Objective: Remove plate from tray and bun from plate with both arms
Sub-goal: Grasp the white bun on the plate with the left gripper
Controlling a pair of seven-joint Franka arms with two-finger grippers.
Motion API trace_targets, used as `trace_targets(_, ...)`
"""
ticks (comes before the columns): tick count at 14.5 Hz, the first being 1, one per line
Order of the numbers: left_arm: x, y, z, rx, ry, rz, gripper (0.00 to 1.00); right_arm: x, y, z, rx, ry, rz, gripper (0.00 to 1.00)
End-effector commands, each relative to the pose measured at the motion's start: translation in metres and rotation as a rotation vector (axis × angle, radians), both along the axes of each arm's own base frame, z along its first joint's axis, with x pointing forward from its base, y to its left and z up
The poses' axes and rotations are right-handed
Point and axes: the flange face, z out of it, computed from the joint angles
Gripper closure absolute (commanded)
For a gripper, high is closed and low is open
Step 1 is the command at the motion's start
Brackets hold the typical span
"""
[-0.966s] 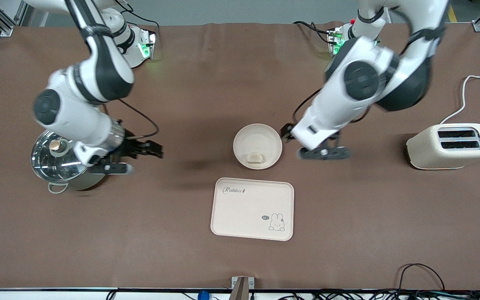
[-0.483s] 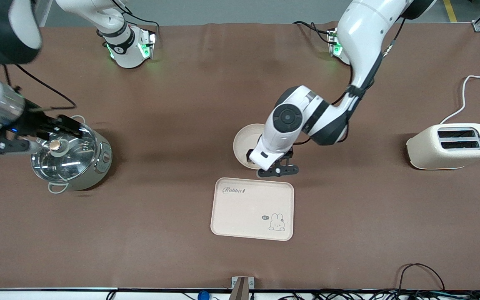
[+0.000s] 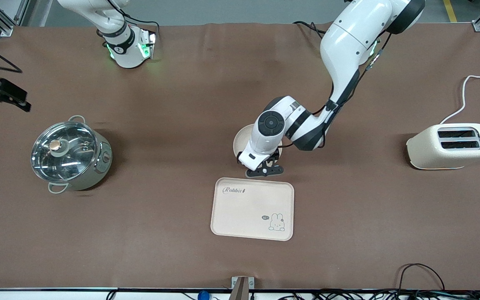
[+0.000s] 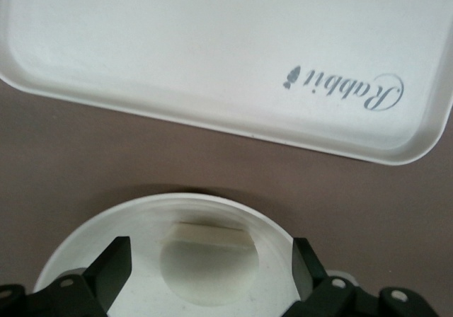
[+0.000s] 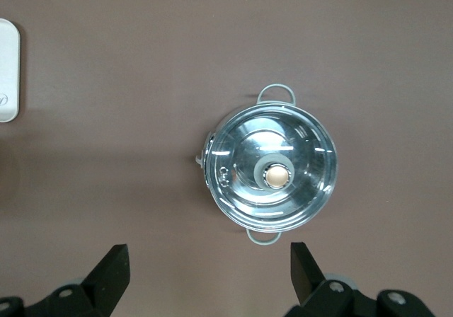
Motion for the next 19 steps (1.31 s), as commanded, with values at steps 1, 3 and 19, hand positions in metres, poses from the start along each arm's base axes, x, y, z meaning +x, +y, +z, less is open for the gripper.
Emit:
trace_targets(1,-0.018,0.002,-0.016,-0.003,-0.02,0.009,0.01,-0.013,-0.005,0.013,-0.021,0.021,-0.01,0.0)
trace_targets(3,-0.02,0.005,-0.02,0.002,-0.016,0.008,0.1,-0.012,-0.008,0.01,-0.019,0.026,-0.008,0.0)
trace_targets(19,0.046,0.13,0.094,0.135,-0.001,-0.14,0.97,-0.004,0.017,0.004,-0.022,0.001,0.036,0.0)
